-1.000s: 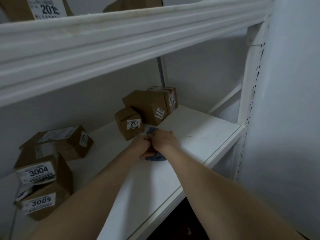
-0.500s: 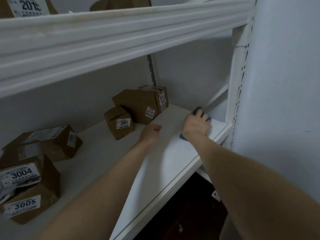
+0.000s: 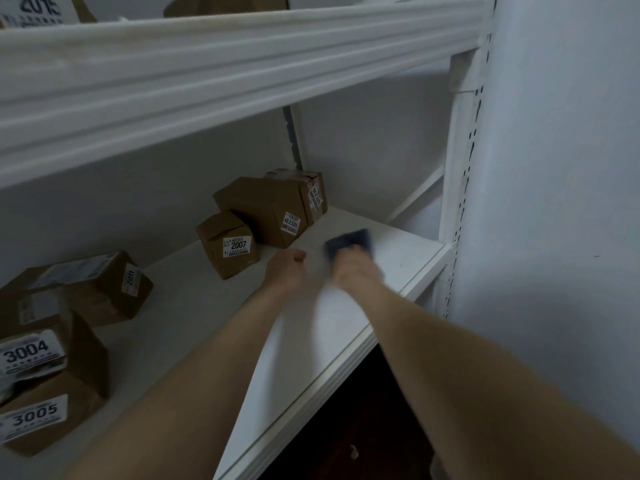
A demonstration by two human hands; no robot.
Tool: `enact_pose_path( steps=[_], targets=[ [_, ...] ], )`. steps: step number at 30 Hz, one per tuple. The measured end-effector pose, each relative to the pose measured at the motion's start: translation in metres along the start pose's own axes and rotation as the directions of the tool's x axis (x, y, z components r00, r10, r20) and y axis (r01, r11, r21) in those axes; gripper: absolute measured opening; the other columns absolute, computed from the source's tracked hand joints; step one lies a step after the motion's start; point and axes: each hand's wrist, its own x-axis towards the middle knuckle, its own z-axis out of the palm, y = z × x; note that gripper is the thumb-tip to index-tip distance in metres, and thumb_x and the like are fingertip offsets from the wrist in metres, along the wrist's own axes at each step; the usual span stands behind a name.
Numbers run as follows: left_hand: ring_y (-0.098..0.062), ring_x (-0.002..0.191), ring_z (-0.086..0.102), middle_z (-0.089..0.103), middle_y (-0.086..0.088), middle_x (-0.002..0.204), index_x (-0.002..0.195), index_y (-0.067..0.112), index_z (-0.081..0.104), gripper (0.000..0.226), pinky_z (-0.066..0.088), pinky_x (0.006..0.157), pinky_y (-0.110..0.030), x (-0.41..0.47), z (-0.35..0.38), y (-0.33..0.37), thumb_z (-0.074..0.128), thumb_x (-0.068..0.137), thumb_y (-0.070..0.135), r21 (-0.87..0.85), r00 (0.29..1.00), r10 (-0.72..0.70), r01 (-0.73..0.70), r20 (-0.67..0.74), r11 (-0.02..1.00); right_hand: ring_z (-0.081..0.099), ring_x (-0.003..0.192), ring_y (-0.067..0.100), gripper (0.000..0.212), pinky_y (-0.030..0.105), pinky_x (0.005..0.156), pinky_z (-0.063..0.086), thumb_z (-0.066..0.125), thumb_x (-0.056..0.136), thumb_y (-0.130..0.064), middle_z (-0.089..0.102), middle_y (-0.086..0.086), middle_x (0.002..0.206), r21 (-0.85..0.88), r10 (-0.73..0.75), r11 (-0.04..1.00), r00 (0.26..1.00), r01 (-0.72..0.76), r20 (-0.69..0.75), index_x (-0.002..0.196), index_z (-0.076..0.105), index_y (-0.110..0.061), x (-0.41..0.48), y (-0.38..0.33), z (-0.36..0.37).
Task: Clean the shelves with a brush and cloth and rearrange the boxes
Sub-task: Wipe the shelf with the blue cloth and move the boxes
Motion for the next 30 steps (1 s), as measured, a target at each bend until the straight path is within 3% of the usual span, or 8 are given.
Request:
enact_pose_path(
  steps=[3, 6, 12, 17, 22, 25, 28, 30],
  targets=[
    [-0.03, 0.125, 0.049, 0.048, -0.013, 0.141, 0.134, 0.006, 0.052, 0.039, 0.039, 0.107, -0.038, -0.005, 0.005, 0.001, 0.038, 0.097, 0.003, 0.086, 0.995, 0.033, -0.041, 0.099, 0.995, 0.011, 0.144, 0.038, 0.054, 0.048, 0.117, 0.013, 0.039, 0.097, -0.019, 0.014, 0.018, 0.157, -0.177, 0.176, 0.967, 0.983, -0.184, -0.056, 0.149, 0.029, -0.008, 0.015, 0.041, -0.016],
    [-0.027, 0.129, 0.046, 0.045, -0.01, 0.144, 0.136, 0.007, 0.05, 0.04, 0.036, 0.11, -0.035, -0.011, 0.009, -0.003, 0.037, 0.098, 0.004, 0.078, 0.989, 0.066, -0.077, 0.129, 0.994, -0.001, 0.145, 0.039, 0.059, 0.046, 0.117, 0.004, 0.039, 0.097, -0.02, 0.001, 0.017, 0.159, -0.146, 0.293, 0.943, 0.954, -0.298, -0.056, 0.151, 0.019, -0.006, 0.018, 0.045, -0.015],
    [-0.022, 0.119, 0.053, 0.058, -0.01, 0.129, 0.126, 0.008, 0.058, 0.033, 0.04, 0.093, -0.025, -0.008, -0.012, -0.016, 0.042, 0.097, 0.009, -0.01, 0.996, 0.047, -0.048, -0.08, 0.999, 0.05, 0.123, 0.029, 0.04, 0.044, 0.098, 0.046, 0.05, 0.093, -0.019, 0.054, 0.011, 0.131, -0.019, -0.185, 0.983, 0.983, 0.185, 0.02, 0.133, 0.051, -0.012, -0.026, -0.033, 0.033],
    [-0.023, 0.117, 0.051, 0.064, -0.007, 0.109, 0.109, 0.008, 0.066, 0.033, 0.036, 0.094, -0.027, -0.014, -0.041, -0.026, 0.037, 0.095, 0.002, 0.064, 0.985, -0.002, 0.013, -0.171, 0.998, 0.051, 0.122, 0.031, 0.039, 0.035, 0.096, 0.041, 0.041, 0.1, -0.026, 0.053, 0.017, 0.135, 0.084, -0.474, 0.88, 0.858, 0.467, 0.195, 0.132, 0.052, -0.007, -0.065, -0.085, 0.053],
    [-0.029, 0.116, 0.055, 0.061, -0.019, 0.121, 0.117, 0.001, 0.063, 0.03, 0.039, 0.085, -0.027, -0.024, -0.037, -0.018, 0.043, 0.094, 0.003, 0.031, 0.997, 0.002, 0.0, -0.073, 1.0, 0.06, 0.109, 0.029, 0.033, 0.034, 0.089, 0.051, 0.046, 0.098, -0.02, 0.062, 0.014, 0.116, 0.053, -0.257, 0.966, 0.948, 0.252, 0.187, 0.128, 0.058, -0.01, -0.031, -0.059, 0.029],
    [-0.027, 0.12, 0.052, 0.057, -0.015, 0.129, 0.125, 0.006, 0.059, 0.034, 0.038, 0.09, -0.026, -0.031, -0.021, -0.005, 0.039, 0.097, 0.006, 0.084, 0.994, 0.108, -0.107, -0.008, 0.991, 0.063, 0.094, 0.03, 0.032, 0.027, 0.07, 0.052, 0.043, 0.099, -0.018, 0.064, 0.019, 0.103, 0.268, -0.207, 0.945, 0.977, 0.187, 0.049, 0.121, 0.06, -0.004, -0.022, -0.04, 0.014],
    [-0.026, 0.13, 0.043, 0.045, -0.013, 0.142, 0.138, 0.007, 0.045, 0.039, 0.032, 0.105, -0.029, -0.033, -0.009, 0.009, 0.036, 0.1, 0.009, 0.226, 0.988, 0.111, -0.133, 0.106, 0.965, 0.056, 0.112, 0.033, 0.032, 0.038, 0.091, 0.049, 0.045, 0.093, -0.02, 0.059, 0.014, 0.12, 0.235, -0.085, 0.961, 0.965, 0.145, -0.249, 0.12, 0.062, -0.015, -0.014, -0.012, 0.0],
    [-0.026, 0.132, 0.039, 0.04, -0.014, 0.146, 0.141, 0.006, 0.04, 0.04, 0.032, 0.109, -0.031, -0.029, -0.005, 0.015, 0.035, 0.102, 0.012, 0.379, 0.985, 0.026, -0.09, 0.169, 0.921, 0.047, 0.121, 0.036, 0.038, 0.04, 0.101, 0.043, 0.047, 0.09, -0.016, 0.049, 0.015, 0.131, 0.164, -0.003, 0.985, 0.964, 0.048, -0.265, 0.127, 0.058, -0.014, -0.01, 0.005, -0.005]
  ],
)
